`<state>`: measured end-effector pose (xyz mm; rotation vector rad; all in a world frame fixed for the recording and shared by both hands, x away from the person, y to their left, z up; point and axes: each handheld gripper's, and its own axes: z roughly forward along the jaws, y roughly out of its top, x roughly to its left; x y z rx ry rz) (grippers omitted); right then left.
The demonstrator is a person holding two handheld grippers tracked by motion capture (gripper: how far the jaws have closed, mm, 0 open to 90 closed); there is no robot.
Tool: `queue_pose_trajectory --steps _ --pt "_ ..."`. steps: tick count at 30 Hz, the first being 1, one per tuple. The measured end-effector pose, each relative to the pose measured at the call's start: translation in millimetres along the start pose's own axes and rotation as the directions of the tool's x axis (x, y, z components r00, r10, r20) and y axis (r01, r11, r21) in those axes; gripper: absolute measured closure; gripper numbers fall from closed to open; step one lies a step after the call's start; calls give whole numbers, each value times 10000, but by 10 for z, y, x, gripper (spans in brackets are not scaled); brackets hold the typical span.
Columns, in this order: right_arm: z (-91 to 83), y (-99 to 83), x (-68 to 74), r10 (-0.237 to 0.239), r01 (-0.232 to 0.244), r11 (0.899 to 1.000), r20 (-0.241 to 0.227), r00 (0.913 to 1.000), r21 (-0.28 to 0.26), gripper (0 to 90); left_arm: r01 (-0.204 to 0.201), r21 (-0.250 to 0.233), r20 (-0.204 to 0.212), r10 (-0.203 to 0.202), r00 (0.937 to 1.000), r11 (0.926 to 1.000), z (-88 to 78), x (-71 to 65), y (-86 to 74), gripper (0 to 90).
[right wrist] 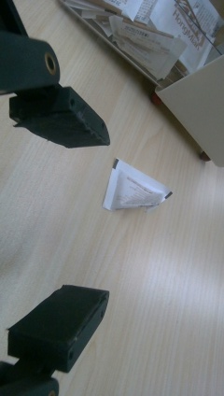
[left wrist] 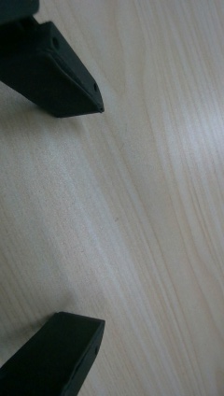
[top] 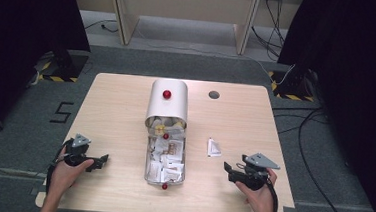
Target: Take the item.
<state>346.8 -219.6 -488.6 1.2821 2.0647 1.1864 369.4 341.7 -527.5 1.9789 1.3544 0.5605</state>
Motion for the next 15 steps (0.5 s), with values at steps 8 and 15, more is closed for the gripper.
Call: queue_pose_trajectory --steps 8,15 --pt "-34 -78 9 -69 68 9999 36 10000 129 163 0 1 -1 0 10000 10000 0 0 0 0" --pt "-64 -167 -25 65 -68 9996 115 9999 263 163 1 1 1 -1 10000 10000 0 0 0 0"
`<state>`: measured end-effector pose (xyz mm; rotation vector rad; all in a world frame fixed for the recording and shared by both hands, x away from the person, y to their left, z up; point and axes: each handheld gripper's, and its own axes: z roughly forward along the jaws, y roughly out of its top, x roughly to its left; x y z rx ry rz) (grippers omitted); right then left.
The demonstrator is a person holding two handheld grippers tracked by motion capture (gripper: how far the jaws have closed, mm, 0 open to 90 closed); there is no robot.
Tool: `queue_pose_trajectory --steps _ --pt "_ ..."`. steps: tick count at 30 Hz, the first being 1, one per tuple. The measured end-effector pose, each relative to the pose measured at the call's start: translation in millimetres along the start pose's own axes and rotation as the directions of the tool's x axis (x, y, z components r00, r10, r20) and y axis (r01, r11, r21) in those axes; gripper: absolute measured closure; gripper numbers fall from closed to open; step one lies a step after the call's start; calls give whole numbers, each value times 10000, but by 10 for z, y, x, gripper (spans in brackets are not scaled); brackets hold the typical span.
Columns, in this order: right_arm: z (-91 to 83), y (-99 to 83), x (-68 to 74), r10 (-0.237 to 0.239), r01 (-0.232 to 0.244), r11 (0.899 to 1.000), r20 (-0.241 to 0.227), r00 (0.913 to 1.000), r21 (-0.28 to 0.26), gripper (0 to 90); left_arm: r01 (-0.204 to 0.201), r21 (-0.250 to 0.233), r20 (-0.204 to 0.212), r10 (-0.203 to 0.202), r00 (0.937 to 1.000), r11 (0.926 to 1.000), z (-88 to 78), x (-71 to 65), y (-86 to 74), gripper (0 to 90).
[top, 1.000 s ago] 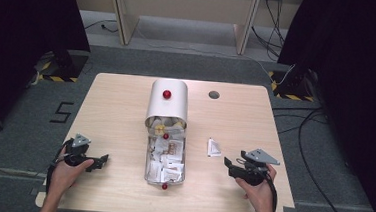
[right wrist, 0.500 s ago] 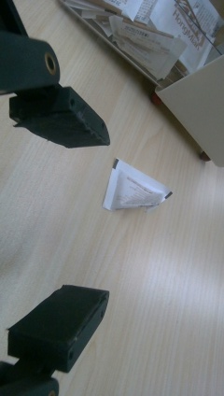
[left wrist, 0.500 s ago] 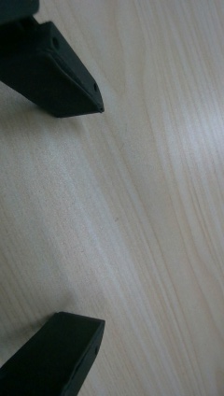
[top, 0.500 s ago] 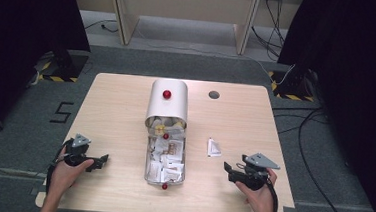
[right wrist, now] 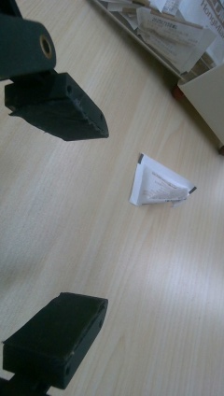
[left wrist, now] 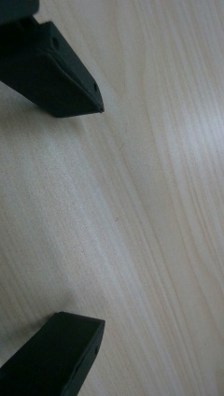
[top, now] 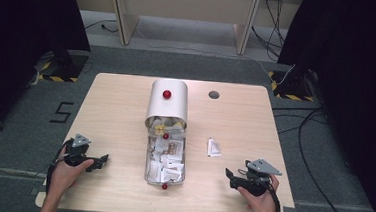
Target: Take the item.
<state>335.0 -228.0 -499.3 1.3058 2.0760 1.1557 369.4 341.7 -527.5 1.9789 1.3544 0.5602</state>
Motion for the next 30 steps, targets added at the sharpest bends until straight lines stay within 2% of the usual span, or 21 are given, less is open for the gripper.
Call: queue_pose_trajectory --steps 30 --pt "-157 -207 -45 62 -65 9999 257 9997 90 184 -3 1 -3 3 10000 10000 0 0 0 0"
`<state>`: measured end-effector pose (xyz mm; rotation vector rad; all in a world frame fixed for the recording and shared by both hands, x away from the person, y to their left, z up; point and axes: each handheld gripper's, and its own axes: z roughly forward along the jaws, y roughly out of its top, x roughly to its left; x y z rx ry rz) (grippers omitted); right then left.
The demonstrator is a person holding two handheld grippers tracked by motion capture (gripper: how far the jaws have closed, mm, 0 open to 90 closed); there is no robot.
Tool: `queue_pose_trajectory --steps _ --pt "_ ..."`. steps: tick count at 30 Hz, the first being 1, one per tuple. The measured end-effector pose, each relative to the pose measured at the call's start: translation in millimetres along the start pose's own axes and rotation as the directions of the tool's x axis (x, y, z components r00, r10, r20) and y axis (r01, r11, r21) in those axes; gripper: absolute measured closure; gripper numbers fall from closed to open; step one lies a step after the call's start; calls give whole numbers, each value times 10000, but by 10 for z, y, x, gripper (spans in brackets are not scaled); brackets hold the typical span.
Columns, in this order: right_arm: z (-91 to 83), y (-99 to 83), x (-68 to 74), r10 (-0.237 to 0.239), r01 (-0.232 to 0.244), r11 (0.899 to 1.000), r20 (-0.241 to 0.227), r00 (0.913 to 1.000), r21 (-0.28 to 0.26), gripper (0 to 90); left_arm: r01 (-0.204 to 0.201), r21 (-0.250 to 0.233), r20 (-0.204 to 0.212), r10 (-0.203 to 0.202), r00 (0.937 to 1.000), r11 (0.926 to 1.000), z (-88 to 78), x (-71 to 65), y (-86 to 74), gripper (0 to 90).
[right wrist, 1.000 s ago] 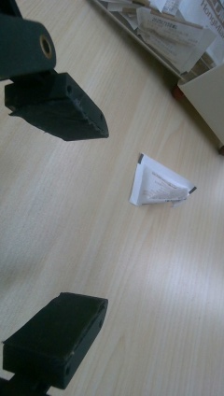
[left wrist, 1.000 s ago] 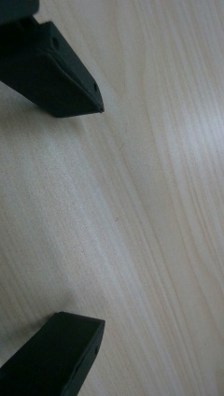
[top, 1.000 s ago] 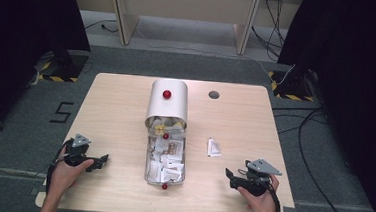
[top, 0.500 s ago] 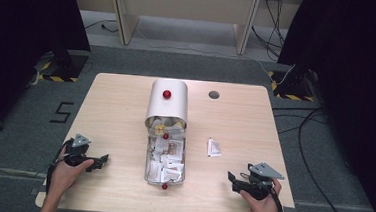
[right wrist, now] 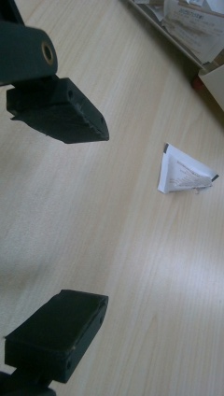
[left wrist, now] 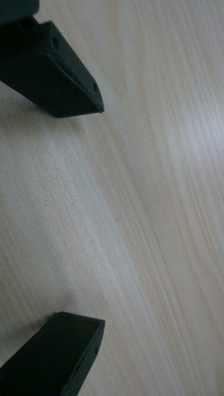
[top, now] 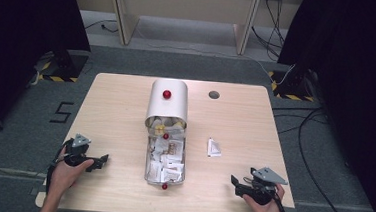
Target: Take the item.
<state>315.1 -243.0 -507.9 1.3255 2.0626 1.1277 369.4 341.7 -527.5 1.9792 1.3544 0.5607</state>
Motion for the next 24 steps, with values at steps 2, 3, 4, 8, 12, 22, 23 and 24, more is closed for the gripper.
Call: queue_pose_trajectory --steps 2,3,4,8,12,22,23,24 --pt "-6 -22 6 -12 12 10000 -16 10000 50 184 6 -2 1 -6 10000 10000 0 0 0 0" --pt "-6 -22 6 -12 12 10000 -16 10000 50 184 6 -2 1 -6 10000 10000 0 0 0 0" --pt "-10 -42 9 -41 41 9999 16 10000 107 184 3 -1 1 -3 10000 10000 0 0 0 0" --pt "-25 -74 9 31 -32 9998 47 10000 189 185 3 1 0 -3 10000 10000 0 0 0 0" --pt "-53 -91 1 -37 36 9999 71 10000 169 185 3 0 -2 -3 10000 10000 0 0 0 0" --pt "-81 -128 3 -73 68 9997 187 9998 225 188 4 -1 -1 -4 10000 10000 0 0 0 0" --pt "-84 -129 2 -53 48 9997 196 9998 235 188 2 0 1 -2 10000 10000 0 0 0 0" --pt "-84 -129 -1 -84 79 9997 197 9998 233 188 4 1 -1 -4 10000 10000 0 0 0 0"
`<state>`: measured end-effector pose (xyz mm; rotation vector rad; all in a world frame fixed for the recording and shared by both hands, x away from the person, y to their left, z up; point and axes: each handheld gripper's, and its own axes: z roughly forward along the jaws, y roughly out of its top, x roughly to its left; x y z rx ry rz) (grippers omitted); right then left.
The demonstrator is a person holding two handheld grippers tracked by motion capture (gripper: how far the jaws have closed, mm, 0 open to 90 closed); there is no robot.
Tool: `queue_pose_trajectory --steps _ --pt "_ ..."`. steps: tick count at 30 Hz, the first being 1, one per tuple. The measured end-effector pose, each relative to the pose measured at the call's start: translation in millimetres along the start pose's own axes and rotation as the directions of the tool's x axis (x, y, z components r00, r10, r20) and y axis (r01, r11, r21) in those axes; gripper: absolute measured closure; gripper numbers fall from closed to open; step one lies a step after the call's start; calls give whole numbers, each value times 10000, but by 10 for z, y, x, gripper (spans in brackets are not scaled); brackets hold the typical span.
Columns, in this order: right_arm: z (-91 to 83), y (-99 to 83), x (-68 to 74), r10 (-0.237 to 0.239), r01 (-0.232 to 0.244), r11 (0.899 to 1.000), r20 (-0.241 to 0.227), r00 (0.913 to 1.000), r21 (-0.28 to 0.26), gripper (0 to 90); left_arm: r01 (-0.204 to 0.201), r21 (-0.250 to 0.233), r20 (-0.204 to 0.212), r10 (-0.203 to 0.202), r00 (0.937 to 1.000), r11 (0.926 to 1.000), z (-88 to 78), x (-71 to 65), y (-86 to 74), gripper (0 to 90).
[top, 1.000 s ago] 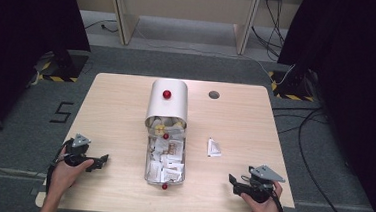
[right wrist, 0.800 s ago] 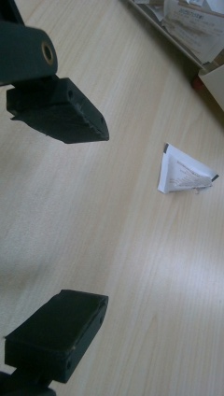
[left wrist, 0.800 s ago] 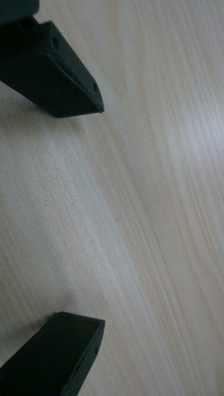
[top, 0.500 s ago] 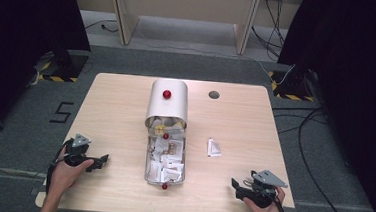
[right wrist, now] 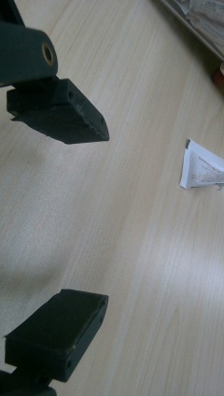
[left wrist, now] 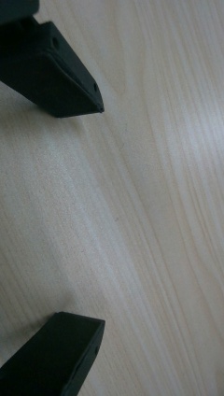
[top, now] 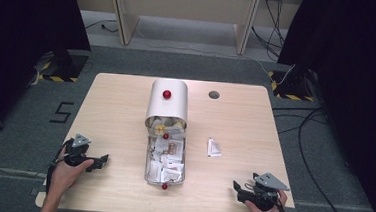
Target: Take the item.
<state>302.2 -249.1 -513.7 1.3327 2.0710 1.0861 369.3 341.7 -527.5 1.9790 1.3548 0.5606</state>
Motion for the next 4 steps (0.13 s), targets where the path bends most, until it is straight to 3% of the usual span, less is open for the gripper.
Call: queue_pose_trajectory --steps 4 --pt "1 1 -4 2 -2 10000 -7 10000 4 188 0 1 0 0 10000 10000 0 0 0 0"
